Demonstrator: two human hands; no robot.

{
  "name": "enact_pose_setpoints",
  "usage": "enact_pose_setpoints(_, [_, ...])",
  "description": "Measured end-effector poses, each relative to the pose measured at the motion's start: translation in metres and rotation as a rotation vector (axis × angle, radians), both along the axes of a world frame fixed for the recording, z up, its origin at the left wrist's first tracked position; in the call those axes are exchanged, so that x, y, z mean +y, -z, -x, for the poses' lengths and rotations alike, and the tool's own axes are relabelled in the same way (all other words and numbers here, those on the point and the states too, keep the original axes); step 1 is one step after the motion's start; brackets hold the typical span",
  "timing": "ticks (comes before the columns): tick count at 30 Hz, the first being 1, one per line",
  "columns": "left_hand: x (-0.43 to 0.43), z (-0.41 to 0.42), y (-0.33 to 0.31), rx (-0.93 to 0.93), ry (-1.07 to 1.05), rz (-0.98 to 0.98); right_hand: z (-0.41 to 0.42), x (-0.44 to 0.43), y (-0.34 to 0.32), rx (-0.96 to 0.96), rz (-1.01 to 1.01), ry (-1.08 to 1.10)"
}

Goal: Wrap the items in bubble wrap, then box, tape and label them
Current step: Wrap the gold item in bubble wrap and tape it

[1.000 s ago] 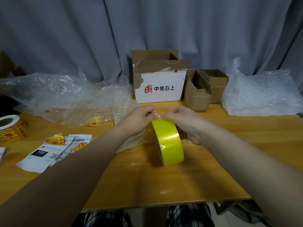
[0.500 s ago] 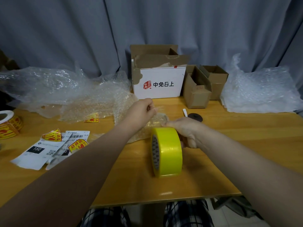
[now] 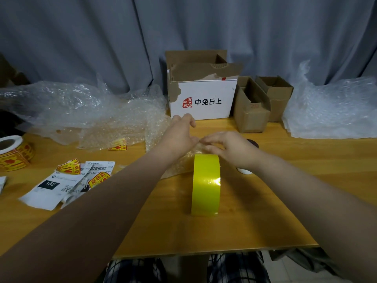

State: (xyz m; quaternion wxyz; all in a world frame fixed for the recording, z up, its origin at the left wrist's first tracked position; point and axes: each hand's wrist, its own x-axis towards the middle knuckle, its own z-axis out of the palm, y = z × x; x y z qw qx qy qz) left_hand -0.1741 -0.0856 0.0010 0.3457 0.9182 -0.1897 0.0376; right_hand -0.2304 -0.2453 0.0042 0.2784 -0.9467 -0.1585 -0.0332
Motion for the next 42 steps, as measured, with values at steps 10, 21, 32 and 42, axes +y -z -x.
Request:
enact_pose_setpoints(10, [-0.014, -0.012, 0.0, 0.004, -0.123, -0.123, -0.02, 0.005, -0.009, 0.116, 0.373, -0.121])
enact_pose_setpoints(21, [0.075, 0.006, -0.004, 0.126, 0.253, -0.692, -0.031, 0.012, -0.004, 0.168, 0.256, -0.105])
enact_pose_setpoints(32, [0.04, 0.006, -0.027, -0.617, 0.339, -0.928, -0.029, -0.001, 0.012, 0.359, -0.12, -0.105])
enact_pose_setpoints(42, [0.029, 0.033, -0.033, 0.424, -0.062, 0.032, -0.041, 0.01, 0.037, 0.35, -0.508, 0.215])
